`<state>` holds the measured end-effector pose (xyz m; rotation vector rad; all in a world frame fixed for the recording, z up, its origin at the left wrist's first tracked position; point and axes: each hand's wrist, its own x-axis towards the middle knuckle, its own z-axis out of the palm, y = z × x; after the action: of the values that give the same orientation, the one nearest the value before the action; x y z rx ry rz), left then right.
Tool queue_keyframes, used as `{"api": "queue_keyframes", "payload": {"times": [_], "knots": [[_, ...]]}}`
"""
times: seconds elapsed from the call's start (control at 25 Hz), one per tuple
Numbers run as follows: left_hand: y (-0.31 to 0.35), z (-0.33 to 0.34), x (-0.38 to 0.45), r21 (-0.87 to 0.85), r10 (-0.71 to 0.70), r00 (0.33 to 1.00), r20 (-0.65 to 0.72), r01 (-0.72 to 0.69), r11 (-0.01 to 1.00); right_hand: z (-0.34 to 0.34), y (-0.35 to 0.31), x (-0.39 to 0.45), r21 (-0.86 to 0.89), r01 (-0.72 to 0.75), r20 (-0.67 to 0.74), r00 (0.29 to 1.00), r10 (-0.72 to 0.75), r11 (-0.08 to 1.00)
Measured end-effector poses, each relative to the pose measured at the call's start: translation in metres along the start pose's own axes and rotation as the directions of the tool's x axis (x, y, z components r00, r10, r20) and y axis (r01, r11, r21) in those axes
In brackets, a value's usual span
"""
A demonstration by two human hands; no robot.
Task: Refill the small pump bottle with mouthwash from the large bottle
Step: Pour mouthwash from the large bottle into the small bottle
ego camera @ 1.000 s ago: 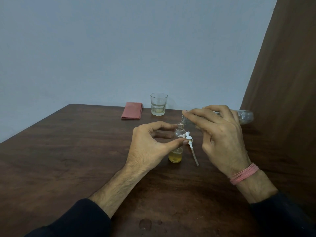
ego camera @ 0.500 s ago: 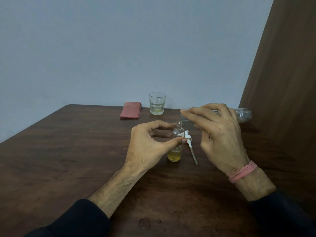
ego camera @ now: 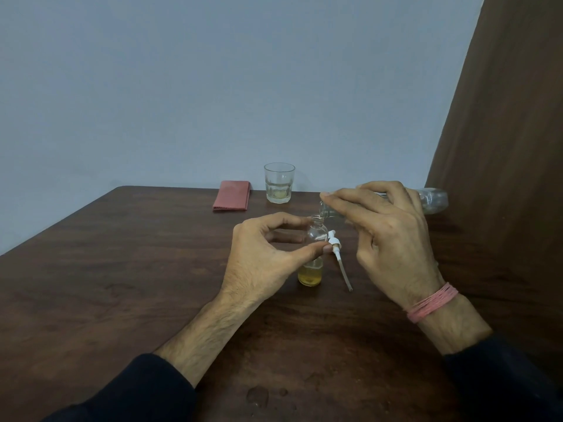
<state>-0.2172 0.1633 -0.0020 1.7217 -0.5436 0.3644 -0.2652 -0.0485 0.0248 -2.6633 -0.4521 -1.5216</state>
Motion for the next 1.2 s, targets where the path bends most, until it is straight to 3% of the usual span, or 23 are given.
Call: {"api": "queue_keyframes", "payload": {"times": [1.2], "knots": [[-0.0008,-0.0007,-0.0002,0.008,0.021,1.000,0.004,-0.021,1.000,0.0010,-0.0010,0.0000,0.007,-0.006,0.003,1.000,0.006,1.000]]}}
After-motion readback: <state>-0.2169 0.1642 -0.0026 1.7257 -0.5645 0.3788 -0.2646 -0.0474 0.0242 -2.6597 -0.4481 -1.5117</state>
